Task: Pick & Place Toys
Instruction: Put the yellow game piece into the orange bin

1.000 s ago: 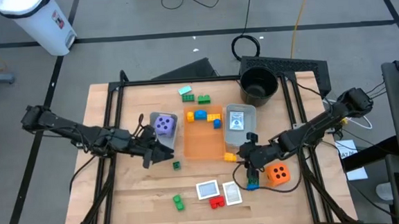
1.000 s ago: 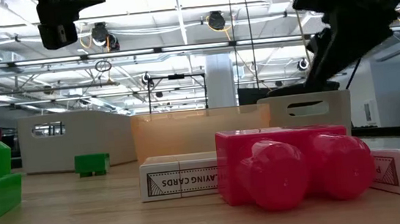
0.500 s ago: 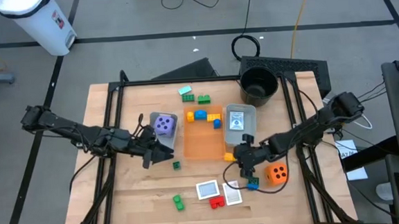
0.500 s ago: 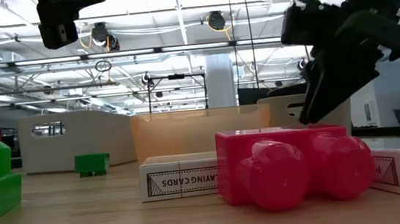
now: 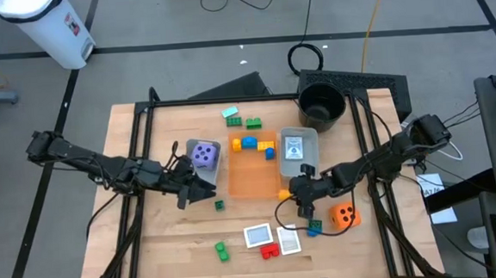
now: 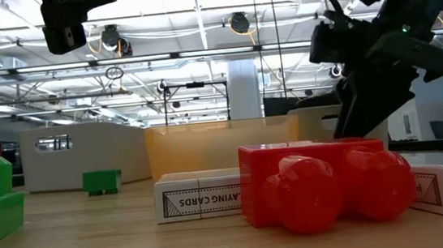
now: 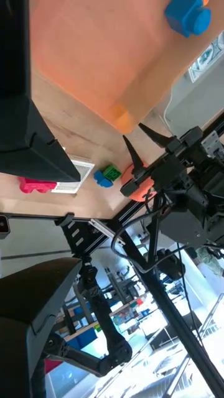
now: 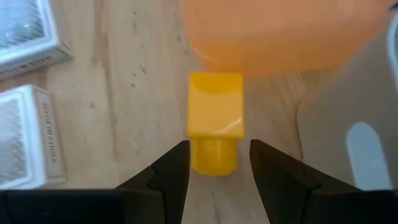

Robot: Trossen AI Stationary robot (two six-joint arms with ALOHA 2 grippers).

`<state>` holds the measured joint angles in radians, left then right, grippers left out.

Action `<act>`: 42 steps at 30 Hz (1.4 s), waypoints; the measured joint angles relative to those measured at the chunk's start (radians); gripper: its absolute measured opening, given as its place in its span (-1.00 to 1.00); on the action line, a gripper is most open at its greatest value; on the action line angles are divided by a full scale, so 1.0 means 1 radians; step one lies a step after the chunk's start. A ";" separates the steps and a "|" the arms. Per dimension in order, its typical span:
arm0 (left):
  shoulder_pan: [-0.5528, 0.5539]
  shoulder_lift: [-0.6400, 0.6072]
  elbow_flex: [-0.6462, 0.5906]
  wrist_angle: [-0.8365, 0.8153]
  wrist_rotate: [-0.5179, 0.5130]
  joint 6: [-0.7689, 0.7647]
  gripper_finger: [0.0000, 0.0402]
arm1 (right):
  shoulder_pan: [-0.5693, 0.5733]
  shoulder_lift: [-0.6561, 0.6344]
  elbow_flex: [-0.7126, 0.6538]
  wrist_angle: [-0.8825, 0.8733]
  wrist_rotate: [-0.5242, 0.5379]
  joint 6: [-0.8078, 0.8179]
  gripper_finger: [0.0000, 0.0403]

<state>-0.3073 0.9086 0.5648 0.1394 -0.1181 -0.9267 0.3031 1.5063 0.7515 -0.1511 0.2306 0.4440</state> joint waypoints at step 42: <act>0.000 0.000 0.000 0.000 -0.005 0.001 0.06 | -0.016 0.028 -0.028 0.080 -0.069 -0.041 -0.21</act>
<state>-0.3073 0.9089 0.5648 0.1390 -0.1234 -0.9253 0.2871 1.5341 0.7238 -0.0712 0.1619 0.4026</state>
